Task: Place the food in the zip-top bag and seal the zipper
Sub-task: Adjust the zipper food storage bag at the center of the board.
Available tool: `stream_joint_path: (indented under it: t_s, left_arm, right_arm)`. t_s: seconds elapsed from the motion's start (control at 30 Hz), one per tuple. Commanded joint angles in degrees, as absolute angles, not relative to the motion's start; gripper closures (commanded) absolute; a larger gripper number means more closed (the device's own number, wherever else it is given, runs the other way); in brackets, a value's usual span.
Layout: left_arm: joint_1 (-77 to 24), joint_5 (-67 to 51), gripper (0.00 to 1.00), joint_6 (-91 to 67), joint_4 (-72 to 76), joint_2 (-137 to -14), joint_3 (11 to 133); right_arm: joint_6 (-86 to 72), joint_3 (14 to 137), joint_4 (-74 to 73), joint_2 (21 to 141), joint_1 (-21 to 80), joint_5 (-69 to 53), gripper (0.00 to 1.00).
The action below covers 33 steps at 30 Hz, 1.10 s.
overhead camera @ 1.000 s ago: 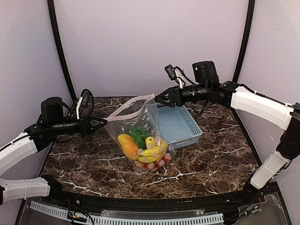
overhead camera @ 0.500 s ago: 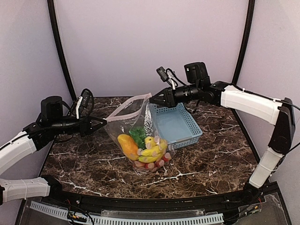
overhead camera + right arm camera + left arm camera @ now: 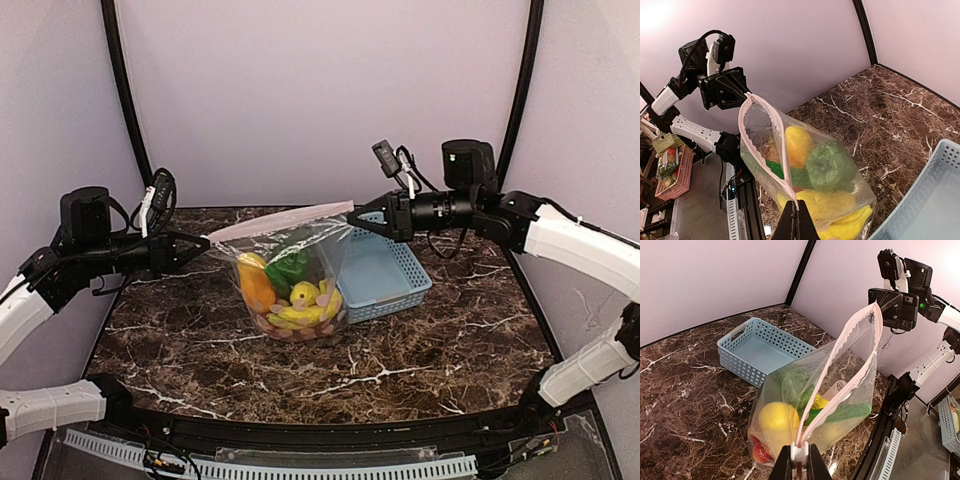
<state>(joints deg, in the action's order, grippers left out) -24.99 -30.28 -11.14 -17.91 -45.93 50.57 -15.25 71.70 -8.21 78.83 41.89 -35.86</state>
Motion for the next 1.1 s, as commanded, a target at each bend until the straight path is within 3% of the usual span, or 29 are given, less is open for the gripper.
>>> stream_joint_path:
  t_s: [0.0,0.17,0.47,0.5,0.63,0.73,0.87,1.07]
  left_arm:
    - [-24.7,-32.11,0.99,-10.98,-21.05,-45.86,52.01]
    - [-24.7,-32.08,0.99,-8.44,-22.15,-46.77,53.21]
    - [-24.7,-42.0,0.99,-5.0,-21.36,-51.61,50.6]
    - [-24.7,-42.01,0.99,-4.57,-21.36,-51.44,50.46]
    - [-24.7,-43.02,0.99,-4.37,-20.34,-50.68,50.73]
    - [-24.7,-44.89,0.99,-4.63,-19.61,-50.88,51.2]
    - [-24.74,-47.02,0.99,-4.29,-19.86,-51.58,52.24]
    - [-24.74,-50.99,0.99,-2.0,-22.8,-52.8,54.24]
  right_arm:
    - [-17.98,68.25,-6.38,76.33,44.42,-32.78,1.0]
    - [-19.86,63.81,-5.97,74.08,46.42,-30.1,1.0]
    - [-23.42,58.76,-2.2,73.72,46.88,-29.06,1.0]
    - [-22.82,59.75,-2.98,73.63,47.08,-28.76,0.92]
    - [-18.72,65.6,-8.16,73.74,48.1,-26.14,0.46]
    - [-14.63,71.9,-13.72,75.88,49.57,-24.5,0.25]
    - [-10.32,79.27,-18.75,80.03,51.52,-23.78,0.11]
    - [-4.67,89.59,-23.95,88.24,55.99,-22.98,0.07]
